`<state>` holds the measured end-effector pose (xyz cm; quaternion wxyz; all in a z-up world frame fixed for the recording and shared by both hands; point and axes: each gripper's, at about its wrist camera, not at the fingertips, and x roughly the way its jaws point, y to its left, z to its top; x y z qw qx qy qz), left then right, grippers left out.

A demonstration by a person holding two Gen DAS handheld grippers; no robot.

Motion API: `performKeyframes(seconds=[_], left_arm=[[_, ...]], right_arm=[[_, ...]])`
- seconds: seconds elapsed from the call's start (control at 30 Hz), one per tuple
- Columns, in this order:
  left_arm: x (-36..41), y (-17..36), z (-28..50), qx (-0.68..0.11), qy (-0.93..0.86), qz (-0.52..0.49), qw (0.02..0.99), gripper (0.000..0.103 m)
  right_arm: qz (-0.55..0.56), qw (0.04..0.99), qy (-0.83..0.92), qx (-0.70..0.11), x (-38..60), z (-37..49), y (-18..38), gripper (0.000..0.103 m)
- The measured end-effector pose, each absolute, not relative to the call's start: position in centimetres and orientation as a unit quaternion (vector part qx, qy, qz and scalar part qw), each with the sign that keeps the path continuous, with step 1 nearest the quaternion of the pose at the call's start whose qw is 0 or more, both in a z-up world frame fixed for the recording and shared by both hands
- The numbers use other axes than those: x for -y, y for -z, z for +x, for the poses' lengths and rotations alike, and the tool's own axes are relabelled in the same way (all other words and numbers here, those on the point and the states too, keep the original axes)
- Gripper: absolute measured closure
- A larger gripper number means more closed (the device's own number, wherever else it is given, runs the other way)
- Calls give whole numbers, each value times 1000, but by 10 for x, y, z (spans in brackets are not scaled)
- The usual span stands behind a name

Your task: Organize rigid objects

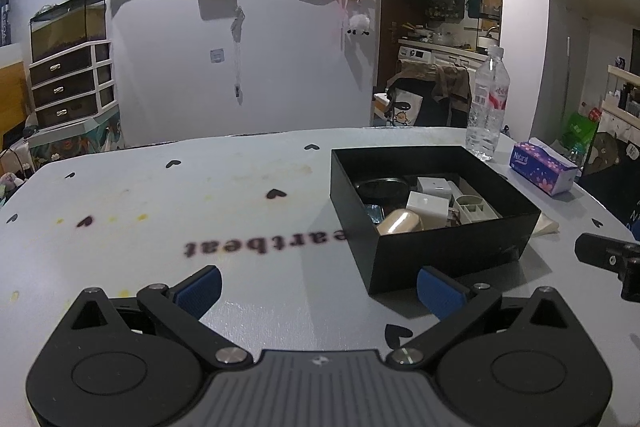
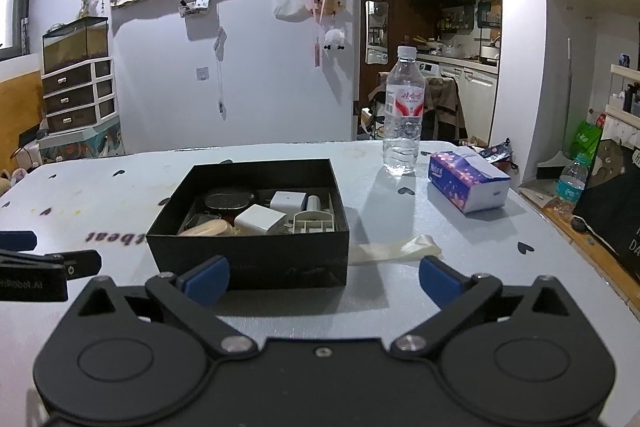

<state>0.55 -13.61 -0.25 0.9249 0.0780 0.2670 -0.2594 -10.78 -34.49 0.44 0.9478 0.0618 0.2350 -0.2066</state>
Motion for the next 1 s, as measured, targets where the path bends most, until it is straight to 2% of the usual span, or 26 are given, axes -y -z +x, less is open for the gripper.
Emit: performKeyframes(seconds=[1.0], left_arm=[[136, 2, 4, -264, 263, 77, 925, 0]], right_arm=[[62, 945, 215, -239, 345, -106, -2, 0]])
